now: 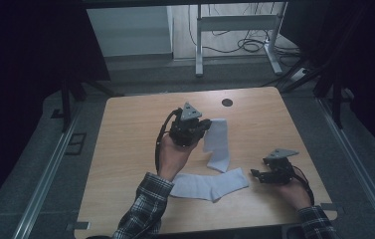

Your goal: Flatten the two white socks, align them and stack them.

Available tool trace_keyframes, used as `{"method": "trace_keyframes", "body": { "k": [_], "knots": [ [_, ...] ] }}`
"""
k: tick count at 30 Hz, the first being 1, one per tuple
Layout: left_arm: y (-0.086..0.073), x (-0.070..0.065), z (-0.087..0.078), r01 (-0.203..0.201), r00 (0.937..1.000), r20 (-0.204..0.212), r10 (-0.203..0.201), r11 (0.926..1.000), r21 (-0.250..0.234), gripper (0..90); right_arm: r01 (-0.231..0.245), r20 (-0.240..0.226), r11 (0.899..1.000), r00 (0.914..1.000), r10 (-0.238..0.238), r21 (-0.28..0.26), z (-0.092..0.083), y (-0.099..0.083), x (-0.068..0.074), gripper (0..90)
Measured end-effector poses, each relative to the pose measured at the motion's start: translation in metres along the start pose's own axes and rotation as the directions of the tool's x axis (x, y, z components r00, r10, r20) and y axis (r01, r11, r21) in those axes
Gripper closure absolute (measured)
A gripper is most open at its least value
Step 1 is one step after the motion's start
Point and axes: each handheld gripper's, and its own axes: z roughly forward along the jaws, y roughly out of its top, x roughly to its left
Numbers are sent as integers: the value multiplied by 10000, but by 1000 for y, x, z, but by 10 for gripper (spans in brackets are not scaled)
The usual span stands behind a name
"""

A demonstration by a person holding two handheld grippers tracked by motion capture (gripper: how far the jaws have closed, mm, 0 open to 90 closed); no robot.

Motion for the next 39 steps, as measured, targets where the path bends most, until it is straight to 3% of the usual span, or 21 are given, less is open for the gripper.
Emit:
{"method": "trace_keyframes", "body": {
  "k": [5,7,10,14,17,18,19,21,22,24,25,29,35,39],
  "knots": [
    [-16,18,9,370,9983,-464,-351,9985,405,867,-39,96,9999,9999,38,108,-1,1,0,334],
    [-27,29,14,670,9959,-652,-632,9961,580,866,-87,80,9996,9999,84,269,-3,3,-2,425],
    [-34,35,17,842,9942,-734,-792,9942,675,866,-227,13,9992,9997,227,341,-3,5,-2,463],
    [-44,43,24,1027,9919,-833,-960,9915,799,866,-519,-396,9982,9978,530,292,-6,10,-3,558],
    [-49,44,29,1035,9917,-849,-960,9907,884,866,-850,-1106,9964,9902,852,62,-10,20,3,730],
    [-49,44,29,1035,9917,-849,-960,9907,884,866,-850,-1106,9964,9902,852,62,-10,20,3,730],
    [-50,44,31,1049,9916,-854,-972,9903,915,866,-920,-1634,9958,9824,911,19,-9,28,9,822],
    [-51,44,32,1024,9919,-848,-944,9901,960,866,-816,-1805,9967,9803,807,22,-7,32,14,845],
    [-51,44,33,1031,9917,-867,-948,9900,967,866,-432,-2144,9990,9757,451,134,0,41,27,873],
    [-52,44,33,1014,9919,-861,-930,9900,985,866,-315,-2212,9994,9746,343,159,3,44,32,882],
    [-52,45,34,1059,9915,-861,-978,9899,946,866,-32,-2399,9997,9708,92,256,11,51,43,885],
    [-52,46,33,1074,9911,-886,-991,9897,950,866,331,-2475,9991,9685,-260,249,25,62,59,884],
    [-54,47,32,1060,9903,-995,-969,9902,907,866,541,-2325,9970,9718,-397,556,43,66,66,875],
    [-56,51,32,1167,9875,-1167,-1062,9893,872,866,619,-2310,9953,9720,-430,749,44,62,63,881]
  ]
}}
